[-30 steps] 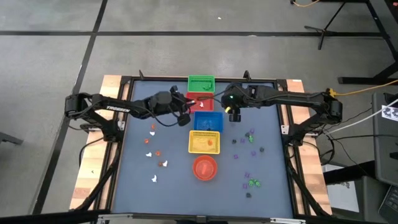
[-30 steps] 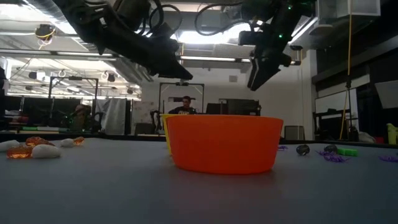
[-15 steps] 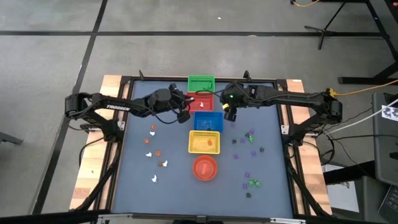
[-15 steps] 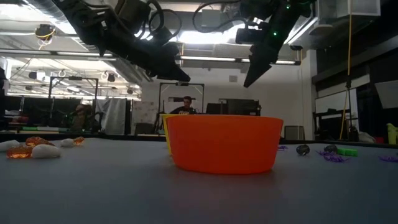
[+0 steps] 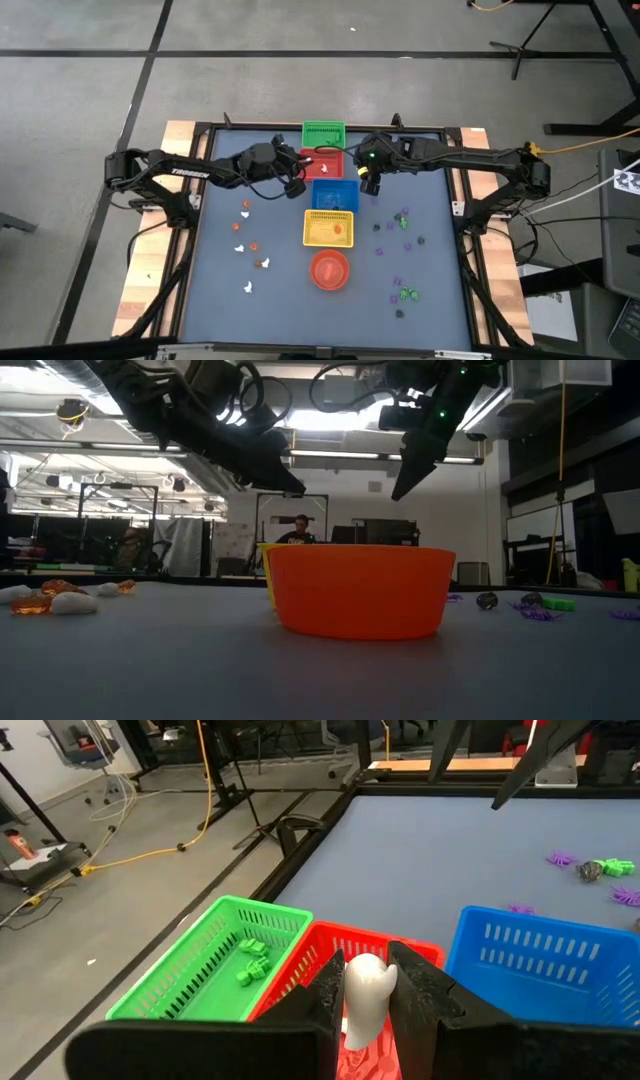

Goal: Sort Halloween decoration
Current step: Put the white ghost toy into the red bin, then put the green skeleton toy into the green bin

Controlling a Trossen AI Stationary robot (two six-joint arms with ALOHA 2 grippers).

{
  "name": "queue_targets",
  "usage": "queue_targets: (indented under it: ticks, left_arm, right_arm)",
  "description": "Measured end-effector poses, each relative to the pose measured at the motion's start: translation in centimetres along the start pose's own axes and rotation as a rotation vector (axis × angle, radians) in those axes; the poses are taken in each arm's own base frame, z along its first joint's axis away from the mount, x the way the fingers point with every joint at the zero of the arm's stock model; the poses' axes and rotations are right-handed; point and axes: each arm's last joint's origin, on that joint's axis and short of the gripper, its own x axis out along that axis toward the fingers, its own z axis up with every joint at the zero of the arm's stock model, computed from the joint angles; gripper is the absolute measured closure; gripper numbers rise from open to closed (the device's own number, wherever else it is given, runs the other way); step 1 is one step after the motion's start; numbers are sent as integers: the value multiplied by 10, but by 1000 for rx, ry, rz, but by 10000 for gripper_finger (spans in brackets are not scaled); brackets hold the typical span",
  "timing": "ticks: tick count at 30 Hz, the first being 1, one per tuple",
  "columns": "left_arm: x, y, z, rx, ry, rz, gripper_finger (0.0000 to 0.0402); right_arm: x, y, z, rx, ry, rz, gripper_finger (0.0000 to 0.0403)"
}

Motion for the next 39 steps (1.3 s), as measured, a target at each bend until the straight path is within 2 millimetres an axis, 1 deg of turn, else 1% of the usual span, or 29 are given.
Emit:
queue_targets:
  ticks: [7,17,24,29,34,39]
  left_arm:
    - [0,0,0,-2,3,2,354]
    - [2,12,-3,-12,18,58,293]
    - [2,13,-3,-14,19,62,272]
    - [2,13,-3,-14,19,61,271]
    - [2,13,-3,-14,20,59,271]
    - [2,13,-3,-14,20,59,271]
  right_arm:
    - [0,0,0,0,0,0,205]
    - [0,0,0,0,0,0,205]
    - [0,1,-2,-4,20,31,205]
    - [-5,4,-11,45,96,114,205]
    - [-14,8,-27,134,242,221,205]
    - [-20,22,-39,184,393,231,205]
